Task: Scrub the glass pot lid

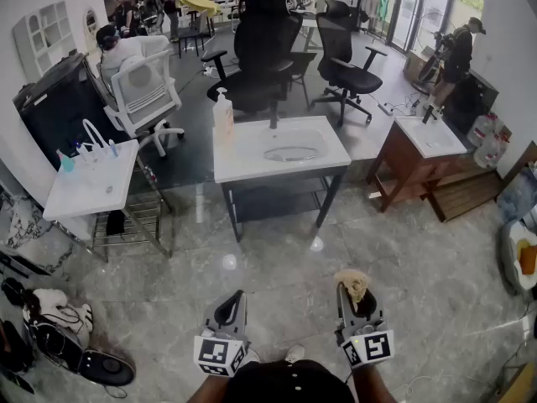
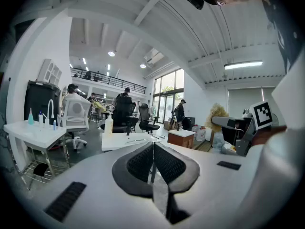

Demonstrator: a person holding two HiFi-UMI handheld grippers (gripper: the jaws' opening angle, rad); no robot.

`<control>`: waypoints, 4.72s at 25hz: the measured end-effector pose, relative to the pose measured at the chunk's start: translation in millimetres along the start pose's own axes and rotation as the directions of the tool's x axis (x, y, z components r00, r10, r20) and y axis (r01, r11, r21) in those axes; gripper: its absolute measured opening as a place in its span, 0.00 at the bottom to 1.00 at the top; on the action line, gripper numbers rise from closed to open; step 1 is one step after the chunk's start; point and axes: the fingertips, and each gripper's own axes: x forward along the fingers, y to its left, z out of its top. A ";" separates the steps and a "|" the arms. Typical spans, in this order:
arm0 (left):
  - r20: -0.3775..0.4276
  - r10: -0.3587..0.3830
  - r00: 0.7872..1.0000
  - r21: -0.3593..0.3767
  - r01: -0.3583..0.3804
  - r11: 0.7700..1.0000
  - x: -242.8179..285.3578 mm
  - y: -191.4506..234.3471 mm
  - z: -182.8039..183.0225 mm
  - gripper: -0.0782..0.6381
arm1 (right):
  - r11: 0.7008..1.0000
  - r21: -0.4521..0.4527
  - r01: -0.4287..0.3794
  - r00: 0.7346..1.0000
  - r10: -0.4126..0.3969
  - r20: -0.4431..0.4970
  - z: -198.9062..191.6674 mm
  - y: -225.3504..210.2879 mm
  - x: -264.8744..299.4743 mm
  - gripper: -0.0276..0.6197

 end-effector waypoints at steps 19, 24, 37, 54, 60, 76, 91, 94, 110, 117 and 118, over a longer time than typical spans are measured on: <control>-0.023 0.023 0.999 0.025 -0.023 0.999 13.4 -36.9 1.8 0.15 | 0.999 -0.006 -0.053 0.999 0.053 0.010 -2.0 -23.5 -7.2 0.26; -0.022 0.051 0.998 0.012 -0.050 0.999 17.3 -50.1 2.6 0.15 | 0.997 0.018 -0.075 0.997 0.075 0.022 -6.7 -38.2 -13.2 0.26; -0.042 0.059 0.997 -0.006 -0.059 0.998 53.8 -38.7 -5.4 0.15 | 0.996 0.045 -0.080 0.997 0.079 0.012 -20.4 -57.0 20.3 0.26; 0.005 0.013 1.000 -0.025 -0.013 1.000 174.5 48.2 32.5 0.15 | 0.999 0.002 -0.054 0.998 0.054 0.012 -18.4 -80.9 157.4 0.26; 0.003 0.018 1.000 -0.015 -0.018 1.000 195.5 83.9 41.3 0.15 | 0.998 0.002 -0.059 0.998 0.059 0.032 -18.1 -74.1 194.9 0.26; -0.024 -0.027 0.999 -0.005 0.027 1.000 240.9 124.0 35.5 0.15 | 1.000 0.003 -0.011 1.000 0.011 -0.001 -41.1 -78.5 253.4 0.26; -0.031 0.013 0.999 -0.009 -0.013 1.000 339.2 137.7 49.3 0.15 | 0.998 0.010 -0.066 0.998 0.066 0.011 -51.0 -139.8 341.2 0.26; -0.036 0.025 0.999 -0.010 -0.025 1.000 364.4 138.7 54.3 0.15 | 0.997 0.011 -0.079 0.997 0.079 0.009 -51.1 -156.9 361.0 0.26; -0.059 0.096 0.994 -0.027 -0.098 0.995 474.3 128.2 67.7 0.15 | 0.988 0.019 -0.154 0.988 0.154 -0.007 -62.5 -244.3 444.7 0.26; -0.077 0.132 0.988 -0.038 -0.135 0.990 491.5 122.6 63.5 0.15 | 0.983 0.026 -0.180 0.983 0.181 -0.012 -70.2 -265.2 462.8 0.26; -0.082 0.137 0.987 -0.036 -0.140 0.989 493.3 123.6 62.6 0.15 | 0.983 0.028 -0.180 0.983 0.181 -0.013 -71.8 -267.7 465.3 0.26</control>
